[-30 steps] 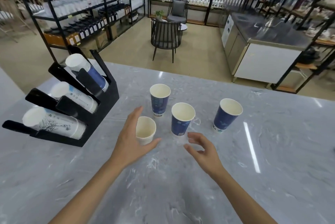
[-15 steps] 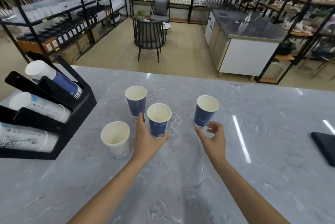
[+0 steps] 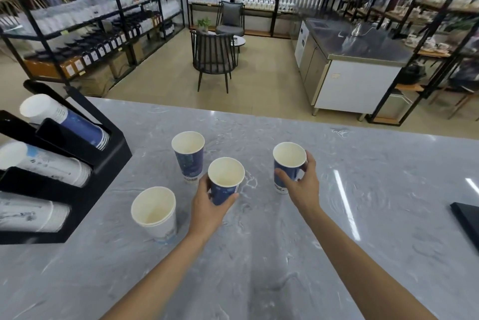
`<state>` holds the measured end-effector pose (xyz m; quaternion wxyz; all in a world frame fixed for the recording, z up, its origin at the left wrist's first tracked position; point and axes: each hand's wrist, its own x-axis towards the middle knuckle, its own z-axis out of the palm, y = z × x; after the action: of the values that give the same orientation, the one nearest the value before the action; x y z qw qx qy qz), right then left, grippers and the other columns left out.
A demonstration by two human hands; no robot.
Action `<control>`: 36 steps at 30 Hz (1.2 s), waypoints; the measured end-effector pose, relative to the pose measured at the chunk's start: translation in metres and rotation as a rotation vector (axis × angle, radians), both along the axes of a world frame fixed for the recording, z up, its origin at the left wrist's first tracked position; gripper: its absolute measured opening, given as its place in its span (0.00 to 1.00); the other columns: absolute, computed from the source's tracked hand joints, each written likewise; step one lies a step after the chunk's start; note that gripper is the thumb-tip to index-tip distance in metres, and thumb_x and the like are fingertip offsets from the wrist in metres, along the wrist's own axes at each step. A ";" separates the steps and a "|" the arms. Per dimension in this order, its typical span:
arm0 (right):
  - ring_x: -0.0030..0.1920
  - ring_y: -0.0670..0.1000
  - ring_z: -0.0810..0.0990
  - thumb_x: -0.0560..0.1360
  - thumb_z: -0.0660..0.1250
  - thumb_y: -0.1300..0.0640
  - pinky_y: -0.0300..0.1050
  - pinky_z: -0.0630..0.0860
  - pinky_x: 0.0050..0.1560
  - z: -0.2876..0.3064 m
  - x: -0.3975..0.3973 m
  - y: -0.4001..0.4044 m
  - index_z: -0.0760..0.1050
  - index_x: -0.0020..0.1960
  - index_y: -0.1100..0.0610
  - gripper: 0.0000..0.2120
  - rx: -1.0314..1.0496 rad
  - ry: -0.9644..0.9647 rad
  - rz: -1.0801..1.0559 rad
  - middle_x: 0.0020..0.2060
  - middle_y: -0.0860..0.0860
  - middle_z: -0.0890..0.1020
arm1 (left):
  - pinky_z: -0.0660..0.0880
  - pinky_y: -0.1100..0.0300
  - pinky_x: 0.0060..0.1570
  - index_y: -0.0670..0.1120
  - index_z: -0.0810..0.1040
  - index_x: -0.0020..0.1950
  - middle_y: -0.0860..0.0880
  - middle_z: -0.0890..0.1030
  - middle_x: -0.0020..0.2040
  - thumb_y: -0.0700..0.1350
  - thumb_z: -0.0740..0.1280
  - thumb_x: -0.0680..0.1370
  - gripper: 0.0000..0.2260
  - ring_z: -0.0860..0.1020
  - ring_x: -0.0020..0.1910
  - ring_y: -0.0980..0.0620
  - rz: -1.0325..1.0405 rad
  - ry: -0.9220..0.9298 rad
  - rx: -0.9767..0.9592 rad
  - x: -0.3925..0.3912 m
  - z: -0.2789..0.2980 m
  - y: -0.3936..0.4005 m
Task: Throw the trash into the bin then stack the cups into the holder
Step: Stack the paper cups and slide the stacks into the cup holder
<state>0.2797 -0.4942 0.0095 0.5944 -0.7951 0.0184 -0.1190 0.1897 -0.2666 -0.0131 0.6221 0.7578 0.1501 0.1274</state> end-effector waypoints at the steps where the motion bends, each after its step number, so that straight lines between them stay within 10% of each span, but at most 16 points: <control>1: 0.63 0.45 0.74 0.70 0.81 0.52 0.41 0.73 0.59 0.001 0.002 0.000 0.61 0.71 0.37 0.39 -0.005 -0.001 0.001 0.63 0.40 0.74 | 0.73 0.74 0.50 0.69 0.68 0.61 0.80 0.75 0.55 0.49 0.82 0.67 0.32 0.74 0.55 0.78 0.001 0.001 -0.001 0.001 -0.001 0.001; 8: 0.67 0.48 0.77 0.70 0.80 0.45 0.44 0.78 0.59 0.036 -0.013 0.016 0.60 0.76 0.38 0.43 0.142 -0.067 0.022 0.70 0.44 0.74 | 0.77 0.61 0.61 0.59 0.69 0.69 0.63 0.78 0.65 0.51 0.82 0.66 0.36 0.76 0.64 0.58 -0.012 -0.003 0.016 0.007 -0.002 0.007; 13: 0.68 0.45 0.78 0.70 0.77 0.44 0.41 0.84 0.54 0.088 -0.029 0.041 0.62 0.75 0.38 0.39 0.309 -0.213 0.169 0.70 0.43 0.75 | 0.74 0.74 0.54 0.62 0.68 0.65 0.71 0.75 0.59 0.51 0.82 0.66 0.33 0.76 0.60 0.61 -0.012 0.009 0.040 0.008 0.000 0.008; 21: 0.63 0.38 0.78 0.72 0.78 0.49 0.32 0.81 0.48 0.101 -0.031 0.076 0.68 0.69 0.40 0.30 0.206 -0.202 0.327 0.64 0.38 0.78 | 0.75 0.53 0.65 0.63 0.67 0.65 0.63 0.76 0.62 0.51 0.81 0.67 0.32 0.74 0.62 0.58 -0.039 0.052 0.043 0.010 0.002 0.012; 28: 0.64 0.37 0.78 0.72 0.79 0.48 0.34 0.80 0.56 0.082 -0.026 0.083 0.61 0.74 0.38 0.38 -0.006 -0.119 0.495 0.64 0.26 0.75 | 0.74 0.78 0.43 0.76 0.69 0.56 0.74 0.77 0.57 0.56 0.81 0.65 0.29 0.79 0.58 0.60 -0.064 0.036 0.013 0.005 0.010 0.015; 36: 0.67 0.34 0.74 0.73 0.78 0.53 0.28 0.77 0.55 0.041 -0.027 0.081 0.59 0.76 0.40 0.40 -0.057 0.036 0.594 0.69 0.35 0.74 | 0.78 0.49 0.65 0.58 0.72 0.70 0.57 0.80 0.68 0.53 0.81 0.66 0.34 0.78 0.67 0.56 -0.061 -0.005 -0.061 0.001 0.007 0.025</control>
<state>0.2529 -0.4132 0.0506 0.5803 -0.7840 -0.2080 0.0736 0.1902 -0.2418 -0.0061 0.6487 0.7425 0.1292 0.1056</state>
